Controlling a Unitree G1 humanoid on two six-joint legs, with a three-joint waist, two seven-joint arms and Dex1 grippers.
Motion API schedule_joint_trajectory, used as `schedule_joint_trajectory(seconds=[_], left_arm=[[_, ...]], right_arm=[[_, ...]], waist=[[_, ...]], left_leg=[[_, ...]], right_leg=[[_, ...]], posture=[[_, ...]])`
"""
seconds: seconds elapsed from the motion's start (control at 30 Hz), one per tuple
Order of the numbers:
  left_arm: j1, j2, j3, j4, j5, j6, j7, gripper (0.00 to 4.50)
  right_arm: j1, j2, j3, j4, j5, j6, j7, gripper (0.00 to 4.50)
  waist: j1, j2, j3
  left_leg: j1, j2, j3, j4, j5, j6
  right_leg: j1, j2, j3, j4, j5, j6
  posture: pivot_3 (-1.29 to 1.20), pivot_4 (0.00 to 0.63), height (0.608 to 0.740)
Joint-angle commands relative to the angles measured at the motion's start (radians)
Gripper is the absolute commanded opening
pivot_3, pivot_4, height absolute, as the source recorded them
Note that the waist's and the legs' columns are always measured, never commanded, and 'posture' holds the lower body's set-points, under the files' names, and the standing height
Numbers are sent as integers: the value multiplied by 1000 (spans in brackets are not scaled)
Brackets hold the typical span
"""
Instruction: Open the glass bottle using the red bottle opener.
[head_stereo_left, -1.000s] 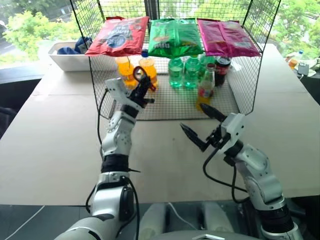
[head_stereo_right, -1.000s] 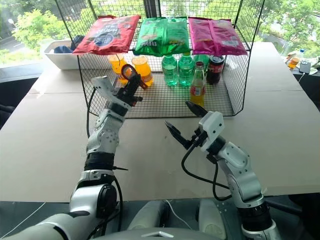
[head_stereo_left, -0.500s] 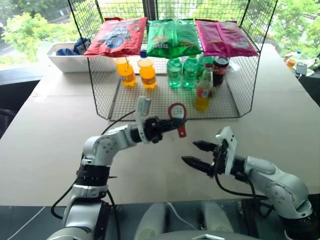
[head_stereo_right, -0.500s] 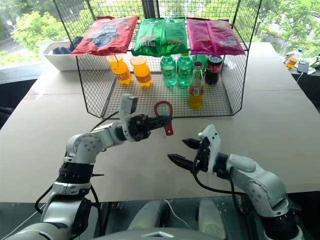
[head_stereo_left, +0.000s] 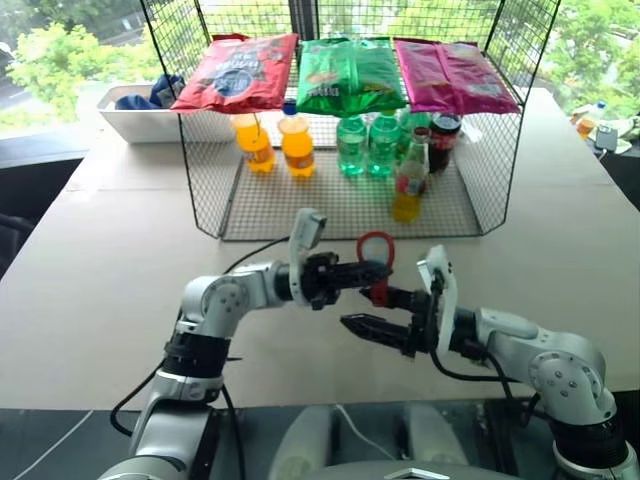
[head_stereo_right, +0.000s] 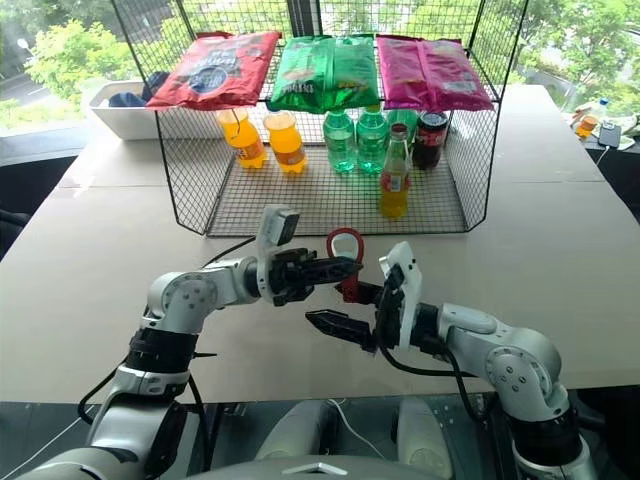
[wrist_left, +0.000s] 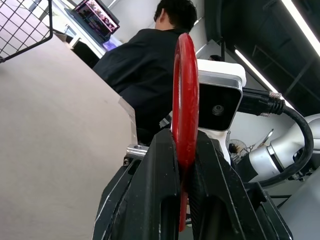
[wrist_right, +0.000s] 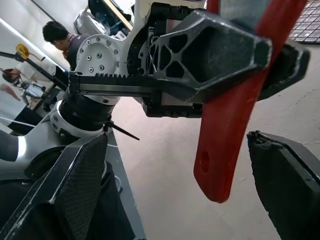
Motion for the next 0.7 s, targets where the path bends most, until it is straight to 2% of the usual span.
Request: schedule_joint_trajectory(seconds=[0.03,0.07,0.23,0.27,0.63,0.7], left_arm=[[4,-7,-8,-38,-9,-4,-19,0],[4,-8,-7,-37,-9,-4,-19,0],[5,-12,-4,-33,-6,-7,-25,0],[5,-13,-2,-32,-5,-7,-26,0],[12,-13,14,-52,8,-22,-7,0],[4,-29,35,-35,4,-31,20,782]], right_arm=[[-22,-7,1,-29,51,16,-1,3166],[-24,-9,2,-29,55,19,-2,2792],[-27,-19,11,-28,75,29,-1,330],[-27,-22,12,-28,77,29,1,76],[-27,-35,28,-6,58,15,-3,76],[-14,-30,18,-5,49,2,-16,0]], waist=[[0,0,0],[0,0,0],[0,0,0],[0,0,0],[0,0,0],[0,0,0]], left_leg=[[0,0,0,0,0,0],[0,0,0,0,0,0],[0,0,0,0,0,0],[0,0,0,0,0,0],[0,0,0,0,0,0],[0,0,0,0,0,0]], right_leg=[[0,0,0,0,0,0],[0,0,0,0,0,0],[0,0,0,0,0,0],[0,0,0,0,0,0],[0,0,0,0,0,0],[0,0,0,0,0,0]], posture=[[0,150,740],[0,150,740],[0,150,740],[0,150,740],[0,150,740],[0,150,740]])
